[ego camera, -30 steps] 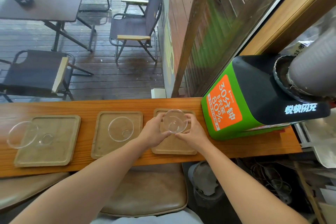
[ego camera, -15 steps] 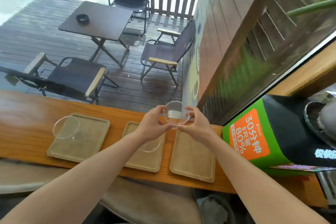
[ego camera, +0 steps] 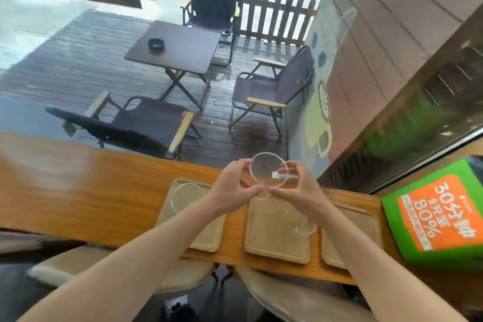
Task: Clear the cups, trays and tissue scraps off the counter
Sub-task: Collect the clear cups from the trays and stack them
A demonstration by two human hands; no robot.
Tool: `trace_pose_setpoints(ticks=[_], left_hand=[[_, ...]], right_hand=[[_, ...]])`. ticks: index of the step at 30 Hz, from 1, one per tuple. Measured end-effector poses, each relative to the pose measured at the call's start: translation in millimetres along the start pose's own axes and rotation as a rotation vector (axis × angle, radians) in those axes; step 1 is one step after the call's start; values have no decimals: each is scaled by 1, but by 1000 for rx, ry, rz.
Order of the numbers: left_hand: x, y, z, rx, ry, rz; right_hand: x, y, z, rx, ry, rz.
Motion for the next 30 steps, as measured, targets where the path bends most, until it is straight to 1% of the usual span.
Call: trace_pose_setpoints(ticks=[6, 10, 16, 22, 30], left_hand=[[-45, -83, -24, -25, -1, 3], [-61, -117, -29, -29, 5, -12], [-77, -148, -40, 8, -9, -49], [-89, -164, -45, 23, -42, -61], [-118, -146, -52, -33, -86, 14]], right_hand=[[-47, 88, -1, 29, 13, 21], [-64, 120, 2, 26, 20, 23], [-84, 153, 13, -8, -21, 5], [-89, 174, 20, -58, -43, -24], [-65, 189, 16, -69, 5, -73]])
Point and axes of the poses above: each hand's wrist, its own z-axis towards the middle knuckle, its own y-axis out of the palm, x = y × z, the point moved 3 cm from there along z, towards the middle knuckle, and after that the axes turned 5 degrees about -y, right-handed, at the moved point
